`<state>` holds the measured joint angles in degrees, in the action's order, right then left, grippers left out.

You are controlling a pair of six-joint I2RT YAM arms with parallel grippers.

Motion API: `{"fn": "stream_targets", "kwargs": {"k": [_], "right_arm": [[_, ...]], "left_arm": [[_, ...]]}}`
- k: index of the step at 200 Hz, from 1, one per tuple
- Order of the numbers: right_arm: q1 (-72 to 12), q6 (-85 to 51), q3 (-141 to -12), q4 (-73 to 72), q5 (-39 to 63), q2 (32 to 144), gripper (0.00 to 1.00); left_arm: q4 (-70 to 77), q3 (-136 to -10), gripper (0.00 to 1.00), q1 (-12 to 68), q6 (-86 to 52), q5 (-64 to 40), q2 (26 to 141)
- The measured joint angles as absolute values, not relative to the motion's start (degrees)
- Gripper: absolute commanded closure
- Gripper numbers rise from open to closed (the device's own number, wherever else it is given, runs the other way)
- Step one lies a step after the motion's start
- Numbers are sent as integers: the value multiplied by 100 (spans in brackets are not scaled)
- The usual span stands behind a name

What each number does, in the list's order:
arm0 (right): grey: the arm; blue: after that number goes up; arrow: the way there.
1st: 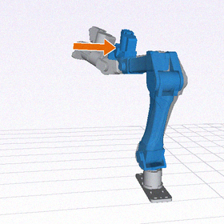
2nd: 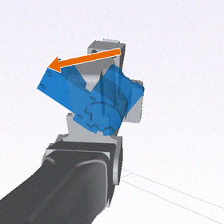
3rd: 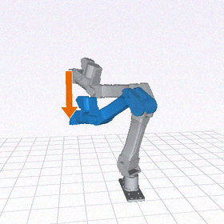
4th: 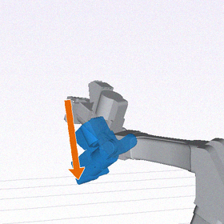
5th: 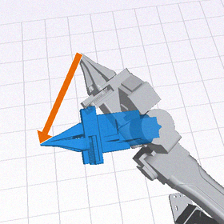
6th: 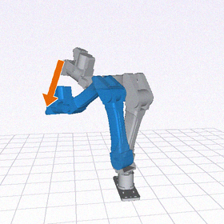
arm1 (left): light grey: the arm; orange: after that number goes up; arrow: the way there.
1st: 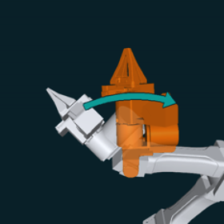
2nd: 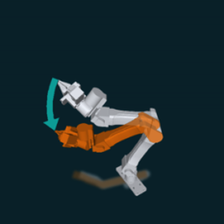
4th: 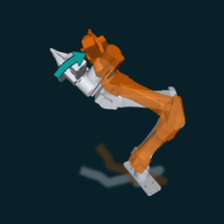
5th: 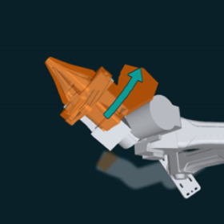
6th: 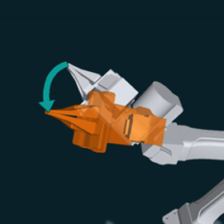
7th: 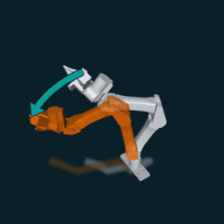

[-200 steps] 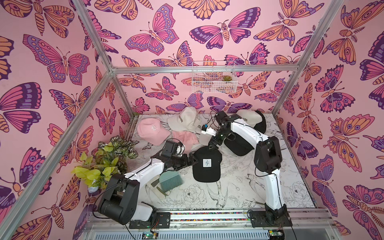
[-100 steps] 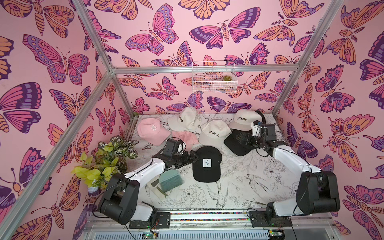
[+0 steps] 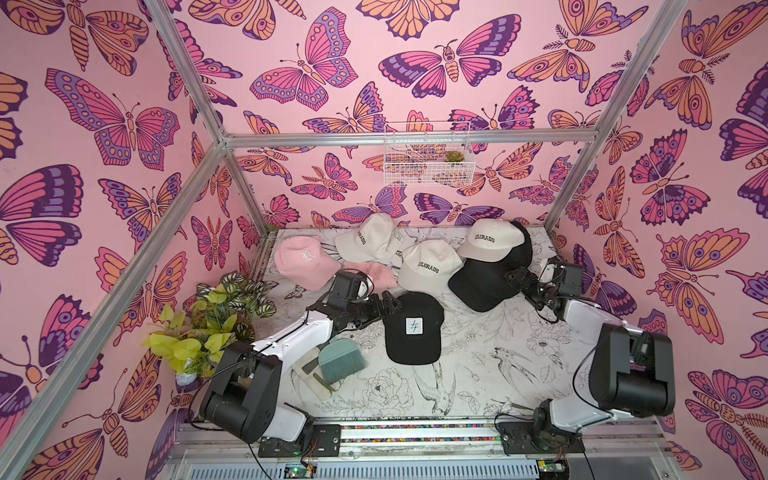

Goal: Stack the baseball caps by color
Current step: Pick up the baseball cap from the center of the board.

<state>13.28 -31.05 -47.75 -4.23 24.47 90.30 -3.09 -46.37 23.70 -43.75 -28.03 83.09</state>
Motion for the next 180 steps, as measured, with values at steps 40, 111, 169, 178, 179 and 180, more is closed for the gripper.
{"fn": "stream_targets", "kwargs": {"k": [40, 111, 169, 178, 179, 180], "right_arm": [[1712, -3083, -4956, -760, 2611, 9758, 1], [1796, -3734, -5074, -2421, 4117, 10737, 0], [1756, -4348, -5015, -3660, 4801, 10973, 2], [1739, -4390, -4971, -3802, 4856, 10971, 4], [1737, -4394, -4967, -3813, 4860, 10971, 5], [1732, -4401, -4958, -3830, 4869, 10971, 6]], "left_arm": [[-145, -4637, 0, 2399, -4497, -2781, 8307], [325, -4635, 0, 2410, -4722, -2976, 8499], [637, -4613, 0, 2445, -4810, -3076, 8538], [687, -4613, 0, 2445, -4829, -3116, 8562], [690, -4613, 0, 2445, -4829, -3118, 8565], [694, -4613, 0, 2445, -4831, -3122, 8567]]}}
